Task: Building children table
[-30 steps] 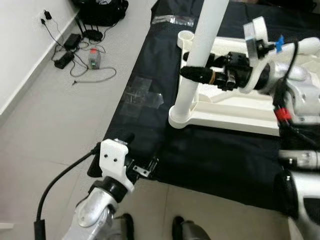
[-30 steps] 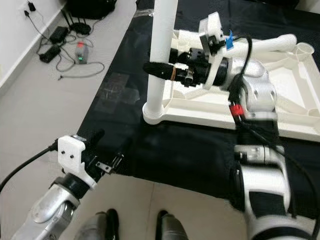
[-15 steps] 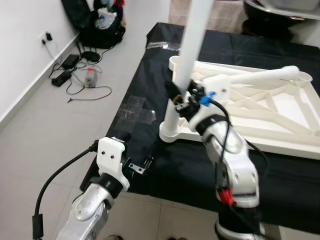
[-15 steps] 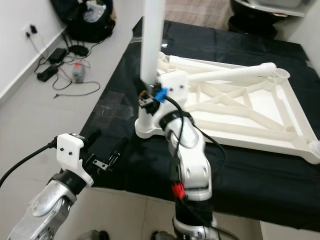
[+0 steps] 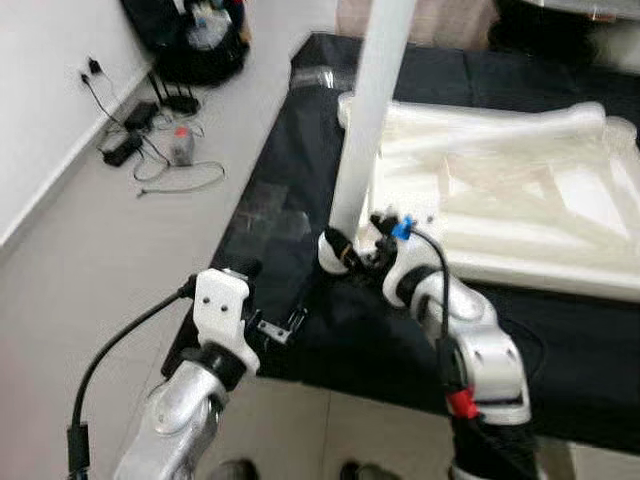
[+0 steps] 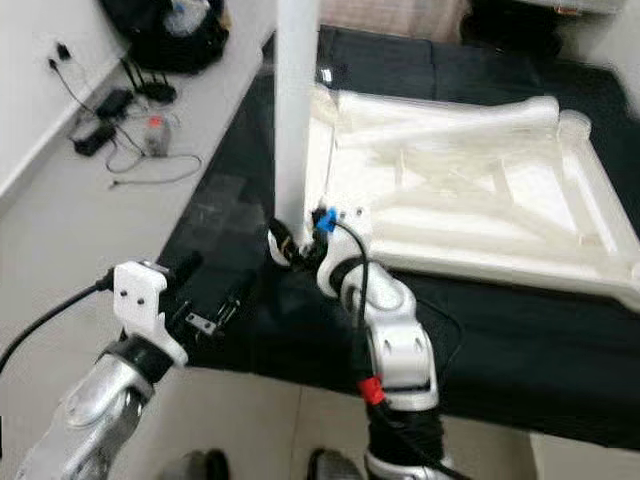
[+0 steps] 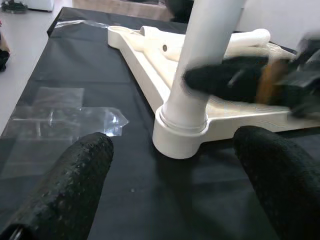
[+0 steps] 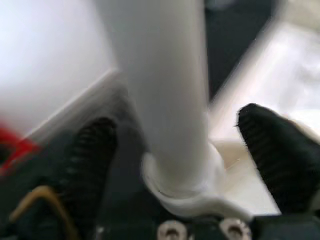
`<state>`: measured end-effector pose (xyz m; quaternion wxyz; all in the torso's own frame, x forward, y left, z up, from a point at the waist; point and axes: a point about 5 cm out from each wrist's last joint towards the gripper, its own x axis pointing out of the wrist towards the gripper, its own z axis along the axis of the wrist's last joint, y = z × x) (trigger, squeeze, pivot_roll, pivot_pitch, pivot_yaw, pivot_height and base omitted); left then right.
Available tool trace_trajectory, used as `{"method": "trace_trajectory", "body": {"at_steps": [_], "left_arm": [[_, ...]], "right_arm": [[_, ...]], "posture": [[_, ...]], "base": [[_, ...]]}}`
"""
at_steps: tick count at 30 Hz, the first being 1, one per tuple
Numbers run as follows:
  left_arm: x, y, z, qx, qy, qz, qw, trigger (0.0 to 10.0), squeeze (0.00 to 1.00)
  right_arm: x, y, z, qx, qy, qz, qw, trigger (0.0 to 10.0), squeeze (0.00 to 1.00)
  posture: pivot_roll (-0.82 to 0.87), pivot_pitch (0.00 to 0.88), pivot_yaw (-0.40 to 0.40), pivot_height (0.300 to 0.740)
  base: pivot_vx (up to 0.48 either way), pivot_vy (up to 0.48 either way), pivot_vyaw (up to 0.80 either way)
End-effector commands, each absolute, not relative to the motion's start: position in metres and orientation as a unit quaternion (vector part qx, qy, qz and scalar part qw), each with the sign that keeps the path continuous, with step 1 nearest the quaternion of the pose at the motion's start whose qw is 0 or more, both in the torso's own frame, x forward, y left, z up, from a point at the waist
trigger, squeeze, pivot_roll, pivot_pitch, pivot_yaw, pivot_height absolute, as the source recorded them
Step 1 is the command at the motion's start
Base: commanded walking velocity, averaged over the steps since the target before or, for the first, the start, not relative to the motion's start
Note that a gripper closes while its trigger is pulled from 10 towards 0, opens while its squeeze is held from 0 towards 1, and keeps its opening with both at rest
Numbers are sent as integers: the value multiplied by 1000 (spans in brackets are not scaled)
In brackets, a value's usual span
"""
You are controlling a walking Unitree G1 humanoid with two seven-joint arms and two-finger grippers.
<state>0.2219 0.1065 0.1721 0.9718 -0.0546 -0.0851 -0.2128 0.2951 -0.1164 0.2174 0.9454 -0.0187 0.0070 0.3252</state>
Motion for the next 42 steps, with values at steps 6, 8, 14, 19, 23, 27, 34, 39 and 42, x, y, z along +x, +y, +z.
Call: {"method": "trace_trajectory", "body": {"at_steps": [6, 8, 14, 19, 23, 27, 34, 39, 42], "left_arm": [[213, 104, 171, -63, -76, -218, 971, 10000, 0], [212, 104, 171, -63, -76, -218, 971, 10000, 0], [209, 104, 172, -63, -74, -217, 971, 10000, 0], [207, 103, 173, -63, -73, -216, 972, 10000, 0], [206, 103, 173, -63, -71, -216, 972, 10000, 0], [205, 104, 172, -63, -69, -216, 972, 10000, 0], [204, 104, 172, -63, -68, -216, 972, 10000, 0], [205, 103, 173, -63, -68, -216, 972, 10000, 0], [205, 104, 174, -63, -69, -215, 972, 10000, 0]], "right_arm": [[311, -130, 257, -74, -56, 544, 834, 10000, 1000], [316, -131, 261, -77, -59, 553, 828, 10000, 1000], [339, -139, 293, -72, -83, 582, 806, 10000, 1000], [348, -140, 311, -90, -110, 590, 795, 10000, 94], [350, -137, 323, -95, -134, 616, 770, 0, 0], [351, -141, 331, -103, -139, 649, 741, 0, 0], [348, -146, 336, -98, -143, 662, 729, 0, 0], [343, -152, 327, -101, -134, 656, 736, 0, 0], [338, -169, 313, -144, -108, 609, 772, 0, 0]], "posture": [[47, 254, -41, 740], [49, 256, -41, 740], [72, 267, -44, 740], [78, 267, -46, 740], [81, 265, -45, 740], [77, 261, -42, 740], [73, 264, -41, 740], [65, 275, -47, 740], [48, 288, -45, 740]], "base": [[0, 0, 0], [0, 0, 0], [0, 0, 0], [0, 0, 0], [0, 0, 0], [0, 0, 0], [0, 0, 0], [0, 0, 0], [0, 0, 0]]}}
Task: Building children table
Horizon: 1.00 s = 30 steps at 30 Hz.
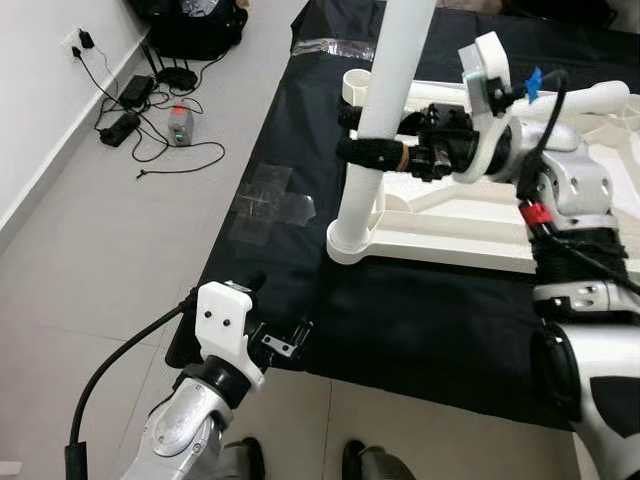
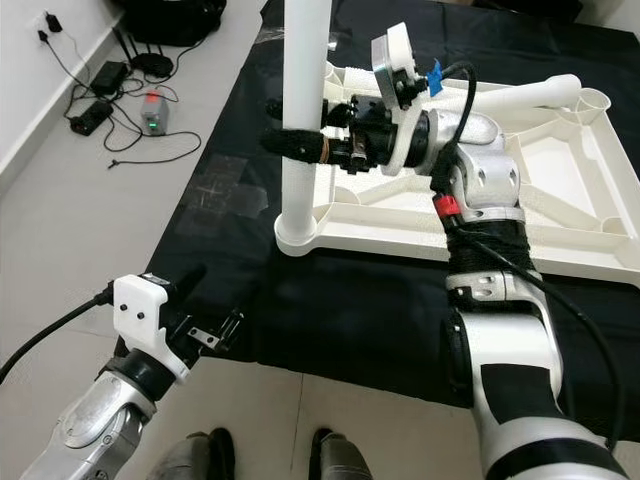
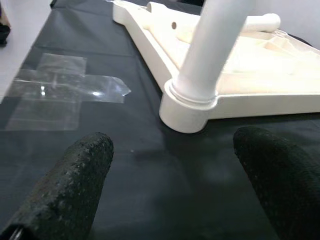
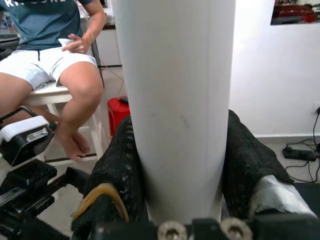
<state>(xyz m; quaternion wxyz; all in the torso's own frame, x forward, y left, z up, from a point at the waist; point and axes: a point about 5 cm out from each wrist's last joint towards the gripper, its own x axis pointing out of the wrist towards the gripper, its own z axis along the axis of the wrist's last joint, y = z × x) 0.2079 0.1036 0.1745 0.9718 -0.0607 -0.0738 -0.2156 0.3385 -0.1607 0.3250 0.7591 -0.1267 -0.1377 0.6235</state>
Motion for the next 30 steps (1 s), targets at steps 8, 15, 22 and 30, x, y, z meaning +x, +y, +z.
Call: {"method": "trace_trajectory", "body": {"at_steps": [8, 15, 22, 30], "left_arm": [[206, 108, 173, -61, -68, -217, 972, 10000, 0], [215, 107, 168, -62, -69, -222, 971, 10000, 0], [222, 109, 166, -61, -71, -216, 972, 10000, 0], [222, 111, 166, -60, -71, -218, 971, 10000, 0]], "right_arm": [[314, -178, 225, -88, 14, 238, 967, 0, 0], [262, -121, 162, -56, 112, 181, 975, 0, 0], [272, -115, 176, -57, 88, 193, 976, 0, 0], [275, -110, 213, 7, 14, 289, 957, 10000, 1000]], "posture": [[9, 271, -85, 740], [-9, 222, -68, 740], [-8, 193, -70, 740], [-1, 201, -59, 740]], "base": [[0, 0, 0], [0, 0, 0], [0, 0, 0], [0, 0, 0]]}}
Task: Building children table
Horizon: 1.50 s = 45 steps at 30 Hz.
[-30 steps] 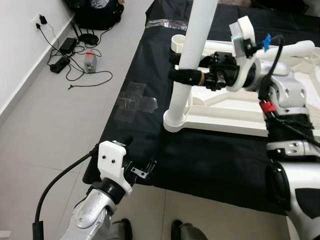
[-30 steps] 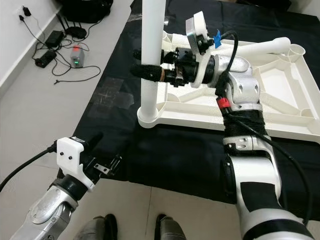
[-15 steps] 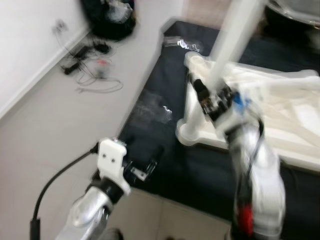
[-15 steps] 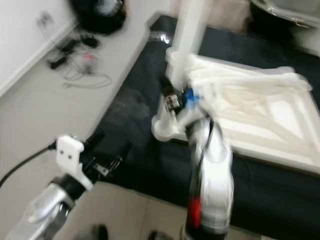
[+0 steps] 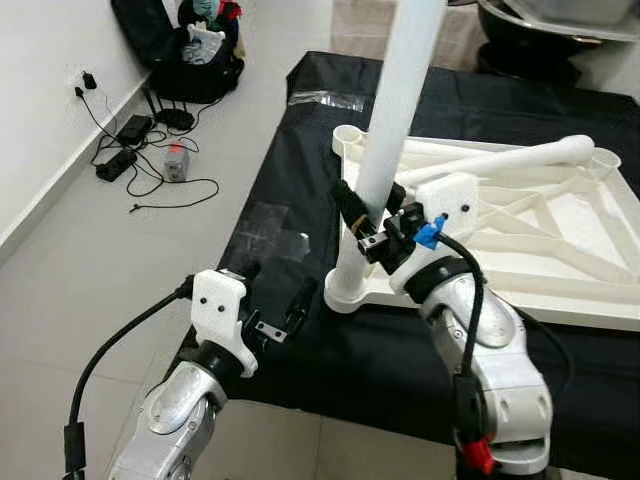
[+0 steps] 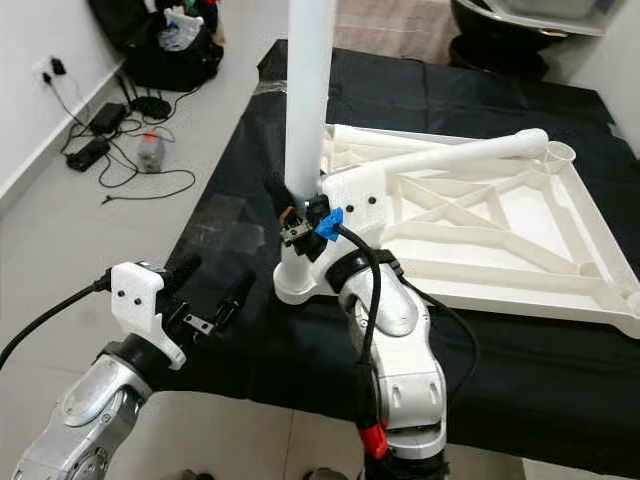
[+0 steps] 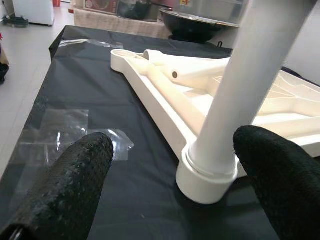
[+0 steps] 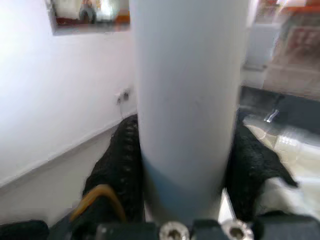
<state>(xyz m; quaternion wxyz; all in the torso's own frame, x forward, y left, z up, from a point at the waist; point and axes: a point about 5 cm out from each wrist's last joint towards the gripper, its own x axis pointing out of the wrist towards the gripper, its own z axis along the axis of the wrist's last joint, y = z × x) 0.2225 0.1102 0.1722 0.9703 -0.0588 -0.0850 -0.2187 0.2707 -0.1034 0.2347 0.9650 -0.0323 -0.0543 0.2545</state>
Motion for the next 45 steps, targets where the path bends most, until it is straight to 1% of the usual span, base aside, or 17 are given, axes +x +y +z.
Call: {"method": "trace_trajectory", "body": {"at_steps": [1, 3, 6, 8, 11, 19, 23, 24, 25, 29, 30, 31, 32, 33, 37, 40, 45], "left_arm": [[221, 110, 166, -60, -71, -219, 971, 10000, 0], [221, 110, 166, -60, -71, -219, 971, 10000, 0], [221, 108, 167, -60, -71, -220, 971, 10000, 0], [221, 103, 167, -60, -71, -222, 971, 10000, 0], [218, 102, 169, -62, -71, -223, 970, 10000, 0], [213, 104, 170, -63, -72, -223, 970, 10000, 0], [209, 106, 171, -63, -70, -222, 970, 10000, 0], [207, 107, 172, -64, -70, -221, 971, 10000, 0], [206, 107, 172, -64, -69, -220, 971, 10000, 0], [205, 106, 172, -65, -69, -219, 971, 10000, 0], [205, 105, 172, -66, -69, -220, 971, 10000, 0], [205, 104, 172, -67, -69, -220, 971, 10000, 0], [205, 104, 172, -67, -69, -220, 971, 10000, 0], [206, 103, 172, -68, -69, -220, 971, 10000, 0], [206, 102, 172, -68, -69, -221, 971, 10000, 0], [208, 100, 172, -70, -70, -220, 970, 10000, 0], [208, 100, 172, -71, -71, -220, 970, 10000, 0]], "right_arm": [[276, -112, 223, 15, -12, 329, 944, 10000, 1000], [276, -112, 223, 15, -12, 329, 944, 10000, 1000], [277, -119, 238, 6, -46, 385, 922, 10000, 1000], [284, -137, 253, -31, -63, 461, 884, 10000, 1000], [294, -149, 263, -58, -57, 522, 849, 10000, 1000], [307, -152, 270, -75, -51, 557, 826, 10000, 1000], [328, -145, 291, -94, -84, 561, 818, 10000, 1000], [334, -142, 304, -99, -102, 561, 815, 10000, 333], [338, -142, 315, -97, -115, 566, 810, 10000, 0], [337, -143, 325, -98, -123, 586, 795, 10000, 0], [337, -145, 329, -102, -127, 599, 784, 6745, 0], [337, -146, 333, -103, -130, 607, 777, 2314, 0], [337, -146, 333, -103, -130, 607, 777, 2314, 0], [338, -148, 335, -103, -131, 618, 768, 0, 0], [338, -149, 336, -107, -132, 627, 761, 0, 0], [334, -156, 346, -113, -137, 650, 739, 0, 0], [332, -158, 348, -115, -137, 654, 735, 0, 0]], "posture": [[1, 207, -55, 740], [1, 207, -55, 740], [4, 211, -56, 740], [16, 223, -57, 740], [29, 235, -57, 740], [46, 248, -58, 740], [66, 262, -63, 740], [68, 265, -64, 740], [67, 267, -67, 740], [64, 267, -68, 740], [58, 267, -69, 740], [56, 267, -69, 740], [56, 267, -69, 740], [54, 266, -71, 740], [54, 265, -73, 740], [32, 272, -71, 740], [32, 272, -71, 740]], "base": [[0, 0, 0], [0, 0, 0], [0, 0, 0], [0, 0, 0], [0, 0, 0], [0, 0, 0], [0, 0, 0], [0, 0, 0], [0, 0, 0], [0, 0, 0], [0, 0, 0], [0, 0, 0], [0, 0, 0], [0, 0, 0], [0, 0, 0], [0, 0, 0], [0, 0, 0]]}}
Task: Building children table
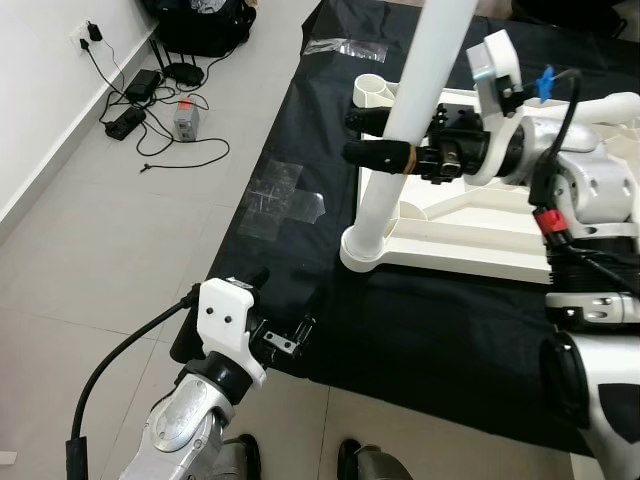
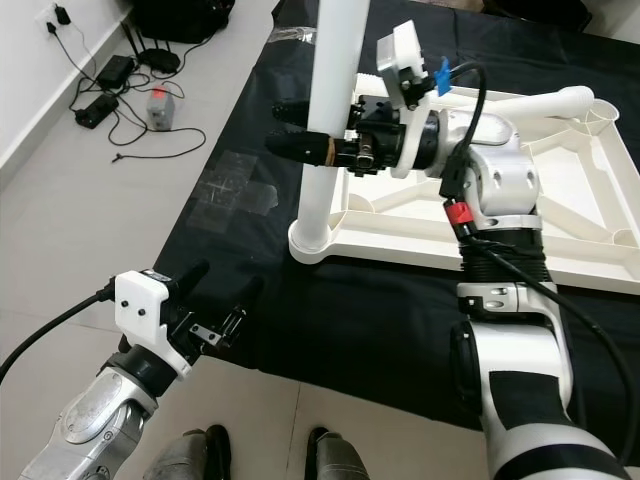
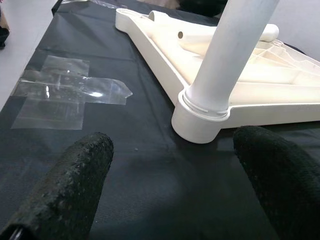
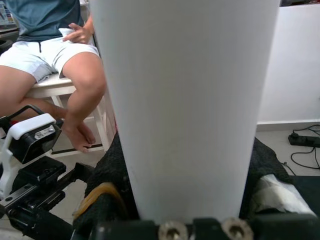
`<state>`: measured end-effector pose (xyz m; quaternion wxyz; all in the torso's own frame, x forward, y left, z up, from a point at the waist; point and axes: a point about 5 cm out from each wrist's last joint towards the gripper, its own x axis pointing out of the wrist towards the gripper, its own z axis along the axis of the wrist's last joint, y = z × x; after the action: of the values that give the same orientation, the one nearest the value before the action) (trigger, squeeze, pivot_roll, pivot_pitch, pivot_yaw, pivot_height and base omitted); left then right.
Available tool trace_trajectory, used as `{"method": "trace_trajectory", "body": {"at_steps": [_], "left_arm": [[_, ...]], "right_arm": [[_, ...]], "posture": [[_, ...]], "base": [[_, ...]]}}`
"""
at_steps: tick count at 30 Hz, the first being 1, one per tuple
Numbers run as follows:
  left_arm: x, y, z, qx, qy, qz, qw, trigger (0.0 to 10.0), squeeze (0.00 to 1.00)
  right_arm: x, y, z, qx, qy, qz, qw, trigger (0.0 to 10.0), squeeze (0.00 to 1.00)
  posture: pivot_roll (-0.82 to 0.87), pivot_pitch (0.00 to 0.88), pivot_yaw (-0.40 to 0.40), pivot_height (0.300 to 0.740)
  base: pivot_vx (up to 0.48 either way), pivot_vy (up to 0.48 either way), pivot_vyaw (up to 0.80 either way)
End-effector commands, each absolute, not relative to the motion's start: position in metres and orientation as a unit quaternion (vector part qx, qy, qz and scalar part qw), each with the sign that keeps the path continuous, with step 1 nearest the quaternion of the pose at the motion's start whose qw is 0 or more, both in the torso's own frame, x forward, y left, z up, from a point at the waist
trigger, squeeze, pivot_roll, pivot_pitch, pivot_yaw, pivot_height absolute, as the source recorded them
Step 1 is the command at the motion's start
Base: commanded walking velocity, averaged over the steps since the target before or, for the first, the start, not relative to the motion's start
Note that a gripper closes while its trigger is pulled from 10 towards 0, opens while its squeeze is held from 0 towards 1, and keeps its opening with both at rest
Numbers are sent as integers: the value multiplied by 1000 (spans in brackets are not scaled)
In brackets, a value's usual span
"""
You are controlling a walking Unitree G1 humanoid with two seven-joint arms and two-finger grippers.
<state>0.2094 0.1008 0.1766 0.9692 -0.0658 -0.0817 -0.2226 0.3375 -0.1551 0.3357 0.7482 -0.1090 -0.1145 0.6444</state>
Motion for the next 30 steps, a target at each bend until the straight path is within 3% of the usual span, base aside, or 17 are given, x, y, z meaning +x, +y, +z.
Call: {"method": "trace_trajectory", "body": {"at_steps": [1, 2, 3, 6, 7, 8, 9, 13, 15, 22, 23, 26, 27, 28, 30], "left_arm": [[208, 100, 172, -71, -71, -220, 970, 10000, 0], [209, 99, 172, -71, -71, -220, 970, 10000, 0], [209, 99, 172, -71, -71, -220, 970, 10000, 0], [210, 99, 170, -71, -70, -219, 971, 10000, 0], [210, 99, 170, -71, -70, -219, 971, 10000, 0], [211, 100, 169, -71, -70, -219, 971, 10000, 0], [212, 100, 169, -71, -69, -219, 971, 10000, 0], [215, 99, 169, -69, -72, -220, 970, 10000, 0], [217, 100, 168, -69, -73, -218, 971, 10000, 0], [220, 101, 169, -68, -77, -217, 971, 10000, 0], [220, 101, 168, -67, -77, -216, 971, 10000, 0], [220, 102, 168, -67, -77, -215, 971, 10000, 0], [220, 103, 168, -66, -77, -214, 972, 10000, 0], [219, 104, 168, -66, -76, -214, 972, 10000, 0], [219, 105, 168, -66, -76, -215, 971, 10000, 0]], "right_arm": [[332, -158, 348, -115, -137, 654, 735, 0, 0], [334, -154, 334, -125, -126, 629, 757, 0, 0], [334, -154, 334, -125, -126, 629, 757, 0, 0], [336, -106, 259, -66, -56, 455, 886, 0, 0], [336, -106, 259, -66, -56, 455, 886, 0, 0], [337, -108, 228, -65, -9, 281, 958, 0, 0], [334, -115, 210, -75, 21, 153, 985, 0, 0], [314, -91, 193, -76, 30, 148, 986, 0, 0], [312, -70, 201, -65, 11, 205, 977, 0, 0], [323, -69, 216, -62, -1, 189, 980, 0, 0], [321, -69, 216, -61, 2, 179, 982, 10000, 0], [320, -68, 216, -60, 3, 173, 983, 10000, 0], [317, -66, 219, -46, -4, 182, 982, 10000, 620], [314, -60, 224, -5, -15, 227, 974, 10000, 1000], [311, -56, 231, 28, -31, 270, 962, 10000, 1000]], "posture": [[32, 272, -71, 740], [-11, 268, -93, 740], [-11, 268, -93, 740], [-17, 250, -97, 740], [-17, 250, -97, 740], [-29, 247, -95, 740], [-29, 247, -95, 740], [-28, 227, -90, 740], [-54, 201, -81, 740], [7, 203, -78, 740], [16, 202, -71, 740], [20, 205, -67, 740], [21, 209, -66, 740], [22, 217, -58, 740], [21, 219, -56, 740]], "base": [[0, 0, 0], [0, 0, 0], [0, 0, 0], [0, 0, 0], [0, 0, 0], [0, 0, 0], [0, 0, 0], [0, 0, 0], [0, 0, 0], [0, 0, 0], [0, 0, 0], [0, 0, 0], [0, 0, 0], [0, 0, 0], [0, 0, 0]]}}
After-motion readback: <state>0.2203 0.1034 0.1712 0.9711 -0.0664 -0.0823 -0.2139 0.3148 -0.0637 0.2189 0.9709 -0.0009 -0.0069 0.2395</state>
